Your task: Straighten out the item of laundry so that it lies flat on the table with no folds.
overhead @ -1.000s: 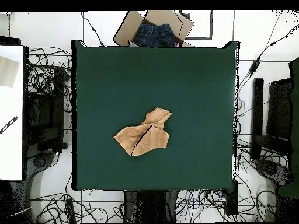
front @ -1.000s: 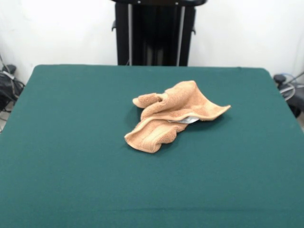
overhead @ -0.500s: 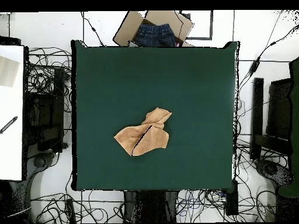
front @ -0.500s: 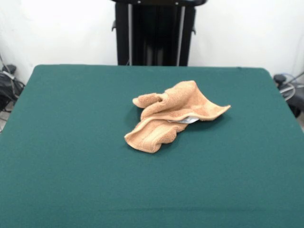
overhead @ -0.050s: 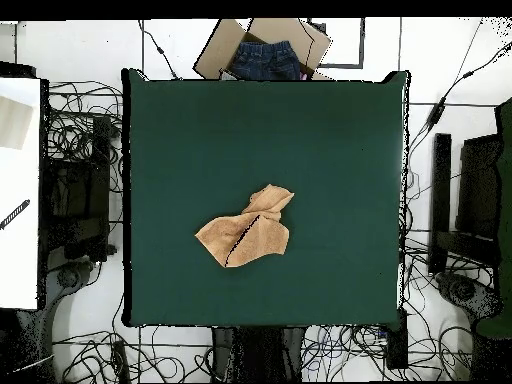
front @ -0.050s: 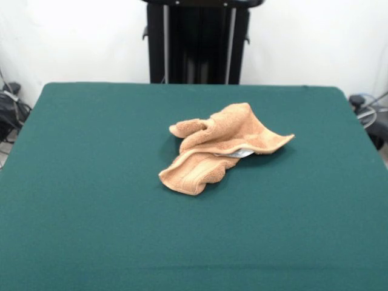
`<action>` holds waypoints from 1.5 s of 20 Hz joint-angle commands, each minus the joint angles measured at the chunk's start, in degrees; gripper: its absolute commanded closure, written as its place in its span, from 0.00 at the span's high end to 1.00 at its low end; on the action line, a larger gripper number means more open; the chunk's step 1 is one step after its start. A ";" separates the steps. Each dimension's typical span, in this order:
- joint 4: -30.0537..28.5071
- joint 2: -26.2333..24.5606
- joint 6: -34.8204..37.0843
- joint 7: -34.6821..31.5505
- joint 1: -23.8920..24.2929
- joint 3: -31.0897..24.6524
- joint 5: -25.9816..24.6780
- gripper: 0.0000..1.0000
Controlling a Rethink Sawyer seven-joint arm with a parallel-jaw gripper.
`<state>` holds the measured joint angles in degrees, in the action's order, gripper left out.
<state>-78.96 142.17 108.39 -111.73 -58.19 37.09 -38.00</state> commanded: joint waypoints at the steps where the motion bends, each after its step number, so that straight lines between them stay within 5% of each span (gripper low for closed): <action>1: -17.18 1.02 9.05 3.35 4.86 2.65 -2.15 1.00; 14: -23.45 2.41 11.04 -3.72 13.87 -7.26 1.28 1.00; 23: -26.73 2.97 3.99 -1.89 18.29 -11.34 -3.70 1.00; 30: -22.42 -1.42 7.43 2.02 19.34 -9.77 -0.80 1.00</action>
<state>-85.56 143.19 101.96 -111.73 -39.70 23.95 -37.58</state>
